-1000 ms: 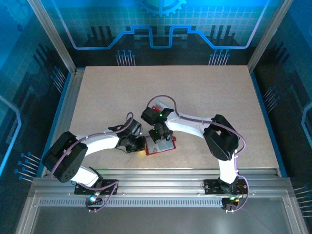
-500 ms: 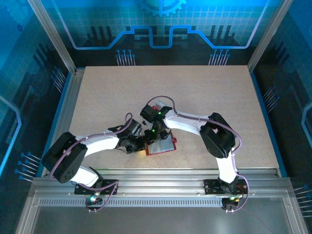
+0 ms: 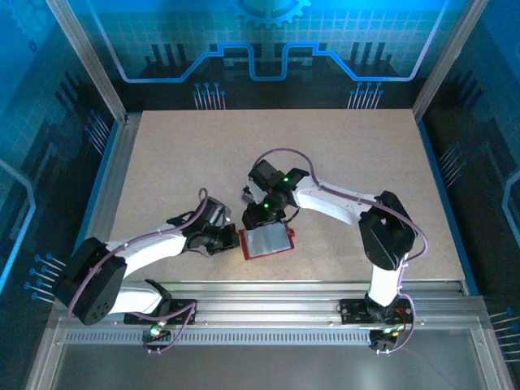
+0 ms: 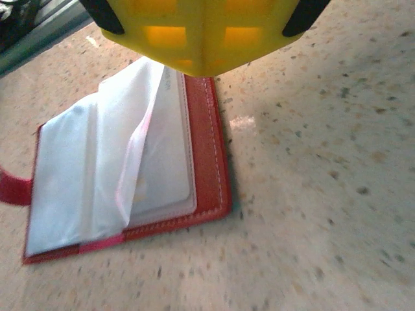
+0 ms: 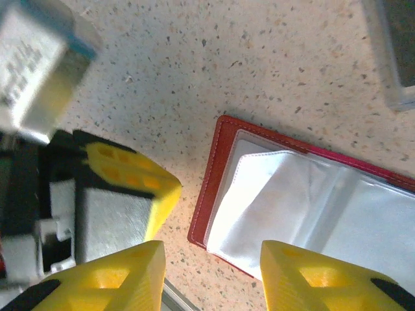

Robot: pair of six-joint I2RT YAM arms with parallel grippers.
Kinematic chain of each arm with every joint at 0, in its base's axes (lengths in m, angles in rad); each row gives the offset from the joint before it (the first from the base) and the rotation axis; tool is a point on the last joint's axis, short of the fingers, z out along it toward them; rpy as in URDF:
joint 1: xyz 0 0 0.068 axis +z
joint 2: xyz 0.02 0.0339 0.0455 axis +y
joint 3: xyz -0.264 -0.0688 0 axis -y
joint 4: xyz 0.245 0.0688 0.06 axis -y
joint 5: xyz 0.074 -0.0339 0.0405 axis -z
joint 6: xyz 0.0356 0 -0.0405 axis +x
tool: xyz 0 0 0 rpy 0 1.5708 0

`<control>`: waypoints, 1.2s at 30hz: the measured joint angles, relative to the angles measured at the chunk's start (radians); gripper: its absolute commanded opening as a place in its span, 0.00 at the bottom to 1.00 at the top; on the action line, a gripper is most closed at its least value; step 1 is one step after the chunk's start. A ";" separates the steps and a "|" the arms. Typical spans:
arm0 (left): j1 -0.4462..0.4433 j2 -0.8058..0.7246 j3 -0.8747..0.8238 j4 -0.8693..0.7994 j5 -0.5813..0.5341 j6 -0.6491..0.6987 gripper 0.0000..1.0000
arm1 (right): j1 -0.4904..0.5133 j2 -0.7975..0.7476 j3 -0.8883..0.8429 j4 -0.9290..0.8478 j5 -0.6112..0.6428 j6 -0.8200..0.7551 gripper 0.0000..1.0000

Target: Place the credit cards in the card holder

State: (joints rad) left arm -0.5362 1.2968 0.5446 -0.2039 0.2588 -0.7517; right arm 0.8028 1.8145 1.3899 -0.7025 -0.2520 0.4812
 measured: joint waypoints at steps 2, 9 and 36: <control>0.028 -0.027 -0.003 -0.012 0.005 0.003 0.00 | -0.007 -0.024 -0.012 -0.001 0.005 -0.006 0.42; 0.063 -0.134 -0.001 -0.092 0.024 0.035 0.23 | -0.082 -0.042 -0.033 -0.031 0.101 -0.019 0.29; 0.055 0.028 0.139 -0.080 0.044 0.045 0.48 | -0.166 0.365 0.549 -0.225 0.589 -0.270 0.48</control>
State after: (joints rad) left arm -0.4816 1.3251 0.6834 -0.2836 0.3031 -0.7071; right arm 0.6369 2.1796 1.9388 -0.9276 0.3374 0.2111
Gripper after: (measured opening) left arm 0.486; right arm 0.479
